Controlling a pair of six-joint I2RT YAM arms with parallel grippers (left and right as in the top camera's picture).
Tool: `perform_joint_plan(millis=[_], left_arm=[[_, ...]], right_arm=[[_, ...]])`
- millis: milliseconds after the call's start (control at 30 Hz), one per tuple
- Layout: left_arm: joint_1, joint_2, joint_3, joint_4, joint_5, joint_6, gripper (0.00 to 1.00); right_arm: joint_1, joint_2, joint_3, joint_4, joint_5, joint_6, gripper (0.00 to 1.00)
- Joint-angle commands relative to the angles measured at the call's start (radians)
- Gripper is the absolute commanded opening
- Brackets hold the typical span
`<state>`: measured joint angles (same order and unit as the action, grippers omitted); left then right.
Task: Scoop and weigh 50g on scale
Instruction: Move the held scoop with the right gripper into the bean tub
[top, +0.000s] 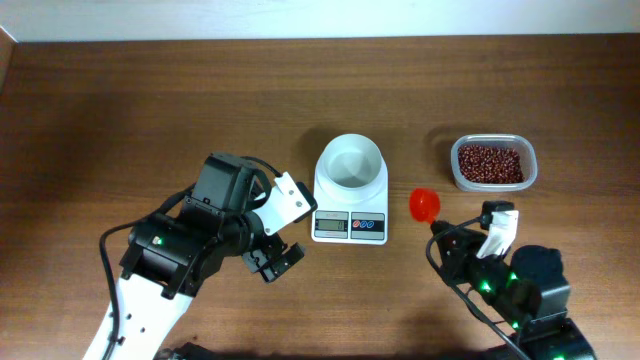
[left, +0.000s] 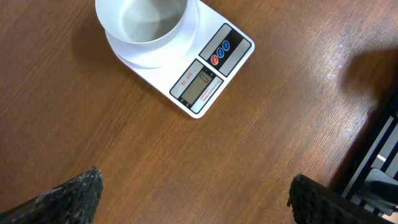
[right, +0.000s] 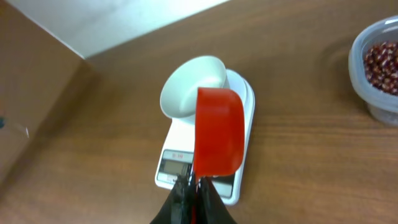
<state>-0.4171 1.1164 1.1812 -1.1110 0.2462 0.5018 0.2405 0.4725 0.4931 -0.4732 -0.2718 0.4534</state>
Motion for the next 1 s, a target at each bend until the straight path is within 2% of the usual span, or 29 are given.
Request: perform_joint_plan(millis=[0,167,267,700,967], left_arm=[[0.006,-0.005,0.024,0.002,-0.007,0.016,0.99],[0.006,-0.005,0.024,0.002,-0.007,0.016,0.99],[0.006,-0.005,0.024,0.002,-0.007,0.016,0.99],[0.006,-0.005,0.024,0.002,-0.007,0.016,0.99],[0.006,-0.005,0.024,0.002,-0.007,0.016,0.99]], right_arm=[[-0.006,0.039,0.108,-0.088,0.007,-0.056,0.04],[-0.006,0.149,0.208,-0.255,0.021,-0.056,0.04],[-0.006,0.218,0.249,-0.263,0.036,-0.057,0.04],[-0.006,0.606,0.547,-0.473,0.316,-0.058,0.04],[-0.006,0.682,0.599,-0.508,0.398,-0.057,0.04]])
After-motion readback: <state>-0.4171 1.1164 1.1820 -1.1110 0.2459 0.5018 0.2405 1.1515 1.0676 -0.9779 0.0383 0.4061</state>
